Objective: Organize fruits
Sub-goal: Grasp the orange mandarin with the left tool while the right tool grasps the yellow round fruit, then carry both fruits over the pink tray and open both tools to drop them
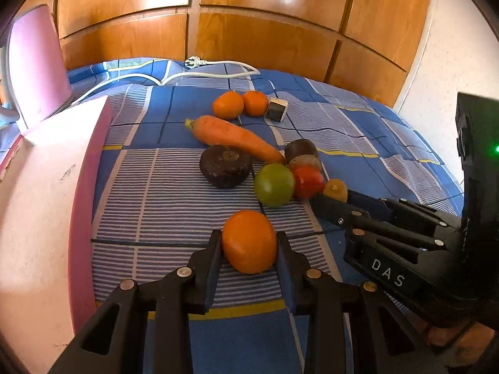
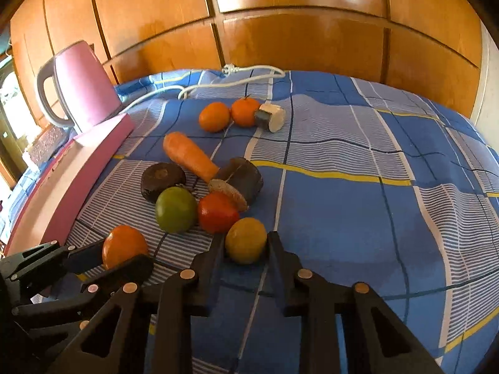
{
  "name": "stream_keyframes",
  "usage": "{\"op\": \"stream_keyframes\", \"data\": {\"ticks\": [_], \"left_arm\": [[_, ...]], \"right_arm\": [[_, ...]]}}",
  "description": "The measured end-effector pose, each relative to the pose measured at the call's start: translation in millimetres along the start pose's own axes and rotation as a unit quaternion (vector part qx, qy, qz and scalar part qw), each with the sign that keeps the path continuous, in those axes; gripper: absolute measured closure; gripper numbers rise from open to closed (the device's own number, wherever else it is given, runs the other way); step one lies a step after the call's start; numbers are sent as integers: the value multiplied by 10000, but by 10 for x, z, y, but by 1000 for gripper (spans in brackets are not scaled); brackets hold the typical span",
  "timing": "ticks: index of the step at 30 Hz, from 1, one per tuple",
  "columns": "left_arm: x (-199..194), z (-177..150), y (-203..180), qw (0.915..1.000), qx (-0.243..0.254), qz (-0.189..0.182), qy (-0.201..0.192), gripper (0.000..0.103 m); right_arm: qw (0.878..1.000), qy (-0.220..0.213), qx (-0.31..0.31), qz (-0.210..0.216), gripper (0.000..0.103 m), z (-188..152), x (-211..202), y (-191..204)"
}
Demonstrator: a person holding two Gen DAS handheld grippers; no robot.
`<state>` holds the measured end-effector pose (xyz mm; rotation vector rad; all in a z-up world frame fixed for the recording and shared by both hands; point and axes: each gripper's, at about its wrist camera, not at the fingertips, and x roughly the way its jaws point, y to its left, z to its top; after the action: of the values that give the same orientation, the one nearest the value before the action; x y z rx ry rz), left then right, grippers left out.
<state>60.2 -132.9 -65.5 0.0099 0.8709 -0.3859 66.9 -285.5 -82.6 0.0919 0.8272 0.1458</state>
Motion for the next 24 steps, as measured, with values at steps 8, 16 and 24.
{"op": "stream_keyframes", "data": {"ticks": [8, 16, 24], "left_arm": [[-59, -6, 25, 9999, -95, -28, 39, 71], [-169, -49, 56, 9998, -173, -62, 28, 70], [-378, -19, 44, 9997, -105, -13, -231, 71]], "right_arm": [[9999, -83, 36, -46, 77, -3, -18, 4], [9999, -63, 121, -70, 77, -82, -211, -4], [10000, 51, -3, 45, 77, -174, -334, 163]]}}
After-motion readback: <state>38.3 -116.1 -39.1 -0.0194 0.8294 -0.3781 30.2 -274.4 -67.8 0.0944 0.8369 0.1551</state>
